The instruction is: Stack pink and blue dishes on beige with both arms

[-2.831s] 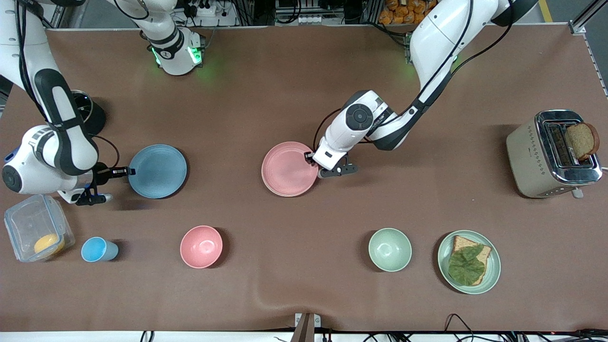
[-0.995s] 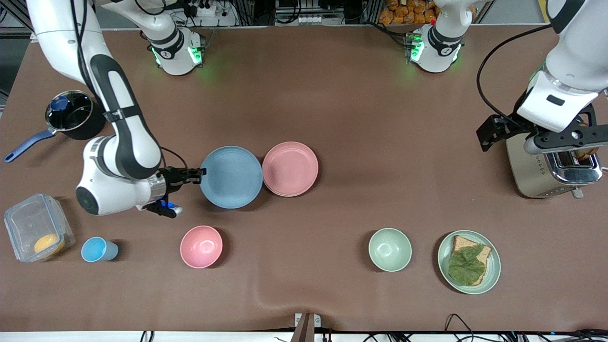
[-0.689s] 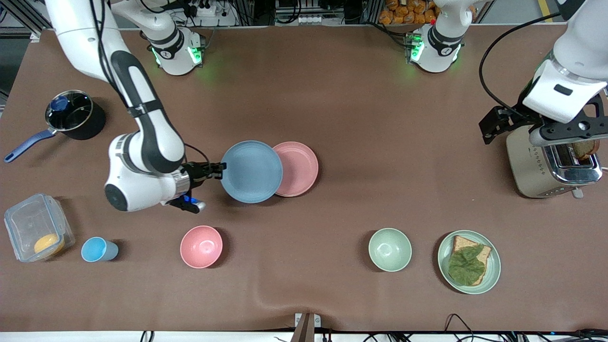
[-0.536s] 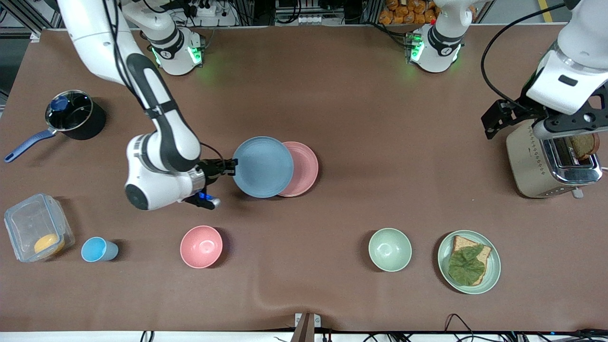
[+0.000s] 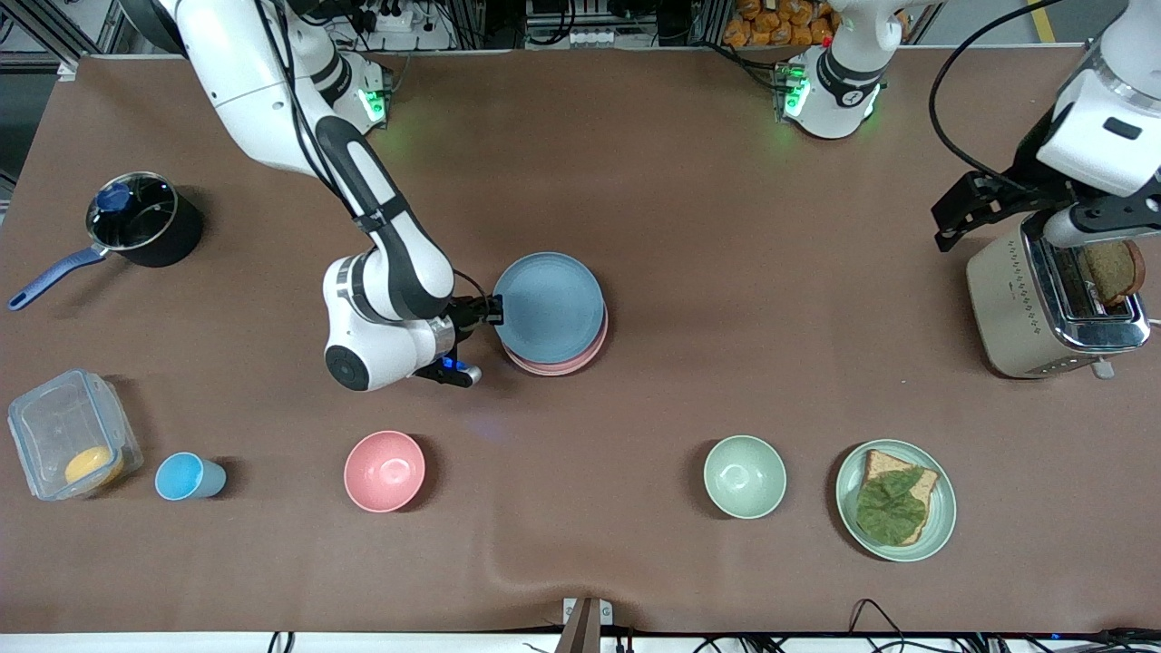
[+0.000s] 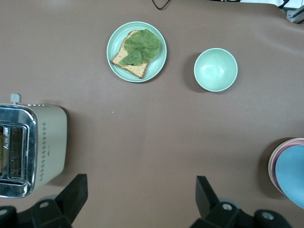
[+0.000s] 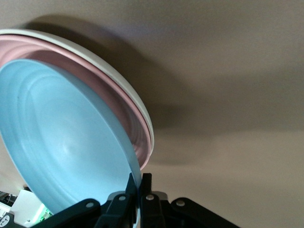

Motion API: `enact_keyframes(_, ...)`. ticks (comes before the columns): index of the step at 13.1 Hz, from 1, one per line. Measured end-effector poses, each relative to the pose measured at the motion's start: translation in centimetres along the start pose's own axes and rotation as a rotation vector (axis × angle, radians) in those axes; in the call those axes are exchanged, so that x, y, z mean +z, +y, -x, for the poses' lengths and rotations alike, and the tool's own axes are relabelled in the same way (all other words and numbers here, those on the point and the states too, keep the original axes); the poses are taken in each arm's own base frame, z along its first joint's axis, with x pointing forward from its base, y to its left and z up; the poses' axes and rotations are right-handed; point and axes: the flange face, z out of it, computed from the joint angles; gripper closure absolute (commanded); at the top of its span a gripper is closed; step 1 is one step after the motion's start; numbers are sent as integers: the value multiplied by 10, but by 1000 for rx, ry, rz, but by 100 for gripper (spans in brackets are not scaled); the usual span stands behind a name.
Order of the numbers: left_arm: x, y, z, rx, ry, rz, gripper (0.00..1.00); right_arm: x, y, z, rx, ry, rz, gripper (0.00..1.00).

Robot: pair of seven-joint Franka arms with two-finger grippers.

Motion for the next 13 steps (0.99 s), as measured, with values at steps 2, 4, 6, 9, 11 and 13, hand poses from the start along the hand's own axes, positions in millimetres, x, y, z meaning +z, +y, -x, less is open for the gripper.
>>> enact_keyframes(2, -1, -13, -3, 3, 2, -4, 0, 0, -2, -1, -1, 11, -4, 90)
enact_keyframes(4, 0, -19, -4, 0, 0, -5, 0, 0, -1, -1, 0, 11, -4, 77)
enact_keyframes(6, 1, -19, -4, -1, -5, -7, 0, -1, -2, -2, -1, 15, -6, 0)
enact_keyframes(9, 4, -19, -4, -1, -14, -9, 0, -9, -7, -4, -9, 36, -16, 0)
enact_keyframes(11, 5, -20, -4, -2, -15, -9, 0, -23, -10, -6, -16, 61, -29, 0)
enact_keyframes(13, 5, -21, -5, -5, -16, -10, 0, -45, -9, -11, -17, 93, -50, 0)
